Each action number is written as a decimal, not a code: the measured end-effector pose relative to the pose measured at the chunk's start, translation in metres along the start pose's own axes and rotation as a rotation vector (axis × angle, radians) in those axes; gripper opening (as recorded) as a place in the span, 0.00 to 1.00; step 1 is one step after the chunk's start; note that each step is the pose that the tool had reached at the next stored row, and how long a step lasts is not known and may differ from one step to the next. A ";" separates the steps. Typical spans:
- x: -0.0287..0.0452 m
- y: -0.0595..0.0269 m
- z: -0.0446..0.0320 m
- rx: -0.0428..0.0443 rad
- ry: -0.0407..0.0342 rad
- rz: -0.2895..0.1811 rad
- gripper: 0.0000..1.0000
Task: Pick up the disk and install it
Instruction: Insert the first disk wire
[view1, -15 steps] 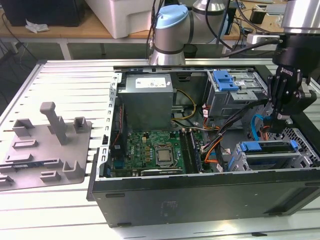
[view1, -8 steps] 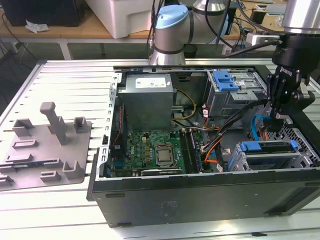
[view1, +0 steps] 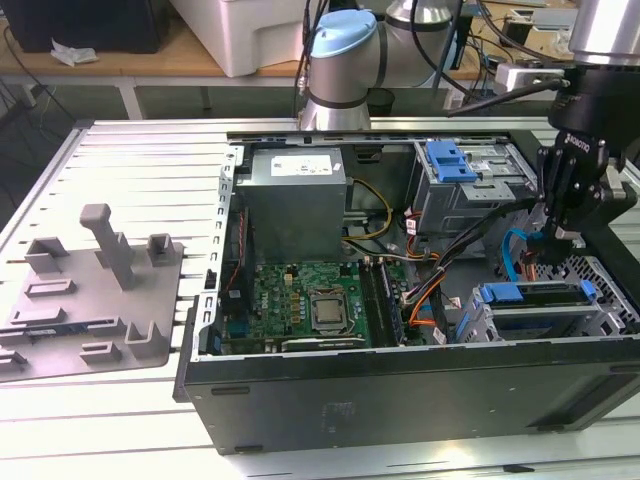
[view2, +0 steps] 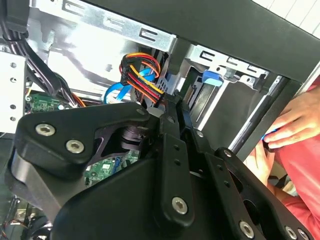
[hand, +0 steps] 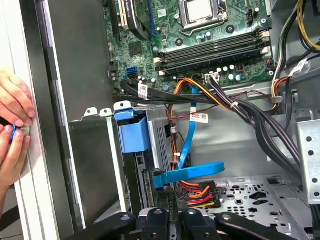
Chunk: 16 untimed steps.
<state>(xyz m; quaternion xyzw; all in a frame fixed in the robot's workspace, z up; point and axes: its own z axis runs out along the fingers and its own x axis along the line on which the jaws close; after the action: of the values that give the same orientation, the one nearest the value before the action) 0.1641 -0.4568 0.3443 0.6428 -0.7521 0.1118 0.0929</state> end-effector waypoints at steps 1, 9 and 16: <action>0.0009 0.0000 0.0002 0.0000 -0.0016 0.000 0.16; 0.0126 -0.0019 0.0016 0.0005 -0.0266 -0.005 0.16; 0.0171 -0.0026 0.0009 0.0071 -0.0688 -0.020 0.16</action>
<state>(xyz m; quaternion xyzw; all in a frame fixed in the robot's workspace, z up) 0.1640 -0.4736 0.3484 0.6541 -0.7480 0.0914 0.0658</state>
